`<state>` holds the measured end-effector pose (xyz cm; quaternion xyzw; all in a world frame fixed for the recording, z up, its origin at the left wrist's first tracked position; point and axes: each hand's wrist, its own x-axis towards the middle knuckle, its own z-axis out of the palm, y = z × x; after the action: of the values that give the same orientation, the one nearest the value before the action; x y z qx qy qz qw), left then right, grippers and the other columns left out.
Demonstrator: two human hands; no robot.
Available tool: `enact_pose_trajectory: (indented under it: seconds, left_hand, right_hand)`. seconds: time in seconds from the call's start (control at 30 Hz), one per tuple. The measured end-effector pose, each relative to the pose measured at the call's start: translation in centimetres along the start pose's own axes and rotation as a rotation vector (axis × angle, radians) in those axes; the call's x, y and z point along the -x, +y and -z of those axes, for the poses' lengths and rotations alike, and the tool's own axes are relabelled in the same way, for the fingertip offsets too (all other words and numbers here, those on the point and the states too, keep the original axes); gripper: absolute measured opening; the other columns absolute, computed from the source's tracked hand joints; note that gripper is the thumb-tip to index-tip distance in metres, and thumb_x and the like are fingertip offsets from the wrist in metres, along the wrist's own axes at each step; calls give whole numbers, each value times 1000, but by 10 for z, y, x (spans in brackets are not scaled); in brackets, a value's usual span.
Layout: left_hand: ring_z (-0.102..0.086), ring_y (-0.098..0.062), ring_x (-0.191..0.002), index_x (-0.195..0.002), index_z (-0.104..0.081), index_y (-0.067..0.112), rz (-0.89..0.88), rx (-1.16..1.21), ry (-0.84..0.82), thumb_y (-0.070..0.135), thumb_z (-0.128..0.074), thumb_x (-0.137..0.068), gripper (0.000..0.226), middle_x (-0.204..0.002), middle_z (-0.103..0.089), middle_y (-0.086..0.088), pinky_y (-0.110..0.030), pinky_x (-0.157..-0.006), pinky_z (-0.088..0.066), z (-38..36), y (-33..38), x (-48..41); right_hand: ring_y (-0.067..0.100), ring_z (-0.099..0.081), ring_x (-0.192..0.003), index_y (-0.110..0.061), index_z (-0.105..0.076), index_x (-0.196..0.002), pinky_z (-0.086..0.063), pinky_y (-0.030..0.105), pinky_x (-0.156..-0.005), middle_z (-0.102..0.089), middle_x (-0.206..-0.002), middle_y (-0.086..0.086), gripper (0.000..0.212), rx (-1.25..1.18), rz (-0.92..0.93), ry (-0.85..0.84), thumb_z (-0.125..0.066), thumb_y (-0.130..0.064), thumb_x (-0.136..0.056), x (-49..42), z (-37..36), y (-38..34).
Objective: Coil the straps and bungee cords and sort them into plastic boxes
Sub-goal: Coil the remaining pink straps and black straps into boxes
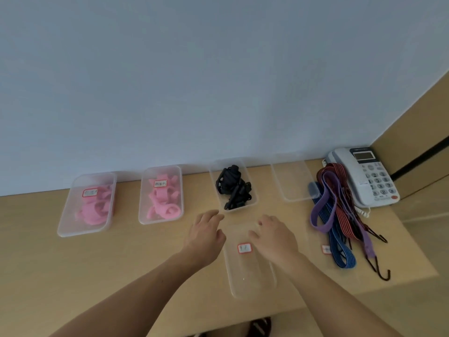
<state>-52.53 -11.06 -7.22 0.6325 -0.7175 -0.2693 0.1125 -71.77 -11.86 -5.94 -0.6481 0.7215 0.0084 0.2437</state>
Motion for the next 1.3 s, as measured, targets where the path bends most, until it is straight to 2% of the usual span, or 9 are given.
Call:
enact_pose_trajectory:
  seconds: [0.17, 0.4, 0.57, 0.73, 0.87, 0.93, 1.07, 1.23, 1.3]
  left_hand:
    - [-44, -21, -132, -143, -47, 14, 170, 79, -119, 18, -42, -97, 46, -146, -46, -3, -31, -110, -35, -11, 0, 19]
    - [-51, -25, -125, -141, -49, 10, 310, 144, -148, 16, -45, -95, 47, -138, -53, -10, -31, -104, -40, -15, 6, 28]
    - [-53, -25, -124, -142, -49, 11, 344, 197, -148, 20, -48, -95, 48, -139, -53, -9, -32, -103, -43, -13, 7, 31]
    - [-55, -22, -121, -144, -44, 12, 336, 247, -87, 24, -51, -97, 49, -139, -54, -5, -31, -102, -43, 3, 5, 25]
    - [-60, -14, -90, -137, -52, 13, 292, 364, -3, 24, -50, -98, 41, -109, -65, 1, -18, -69, -44, 26, 11, 7]
    - [-66, -18, -83, -129, -58, 14, 260, 377, 28, 25, -47, -98, 34, -99, -69, 0, -23, -64, -50, 40, 14, -4]
    - [-69, -27, -85, -121, -60, 14, 235, 372, 66, 27, -47, -97, 30, -98, -72, -8, -41, -79, -57, 60, 19, -27]
    - [-58, -23, -72, -98, -63, 10, 241, 297, 102, 26, -47, -97, 23, -79, -64, -3, -30, -61, -43, 65, 16, -63]
    - [-55, -24, -72, -95, -64, 7, 290, 271, 99, 24, -46, -97, 24, -80, -64, -7, -31, -60, -40, 61, 13, -76]
  right_hand:
    - [25, -58, -104, -14, -50, -116, -41, 33, -74, -57, -115, 4, 69, 87, -170, -90, -57, -68, -73, 14, -27, -5]
    - [23, -57, -105, -14, -42, -118, -42, 29, -71, -51, -116, 4, 85, 4, -237, -80, -76, -64, -59, 14, -40, -5]
    - [20, -60, -89, -19, -50, -100, -45, 31, -67, -50, -107, 0, 52, -159, -196, -139, -74, -54, -71, 11, -38, 0]
    - [10, -60, -61, -17, -55, -85, -49, 29, -61, -67, -75, -4, 27, -660, -73, -156, -77, -30, -76, 12, -7, -7]
    - [8, -55, -42, -14, -58, -95, -42, 17, -44, -69, -62, 0, 13, -801, 47, 11, -65, -23, -87, 3, 36, -26]
    - [9, -54, -41, -15, -55, -98, -42, 17, -42, -66, -62, 2, 13, -811, 71, 83, -62, -23, -90, -5, 51, -35]
    - [12, -55, -45, -15, -52, -97, -45, 22, -44, -63, -67, 3, 16, -767, 86, 165, -62, -24, -89, -27, 60, -49]
    - [15, -63, -58, -27, -50, -91, -47, 23, -42, -63, -91, 1, 16, -757, 89, 135, -65, -30, -88, -77, 64, -58]
    - [16, -65, -69, -24, -52, -99, -53, 30, -52, -63, -96, 0, 20, -678, 99, 95, -65, -35, -87, -100, 62, -57]
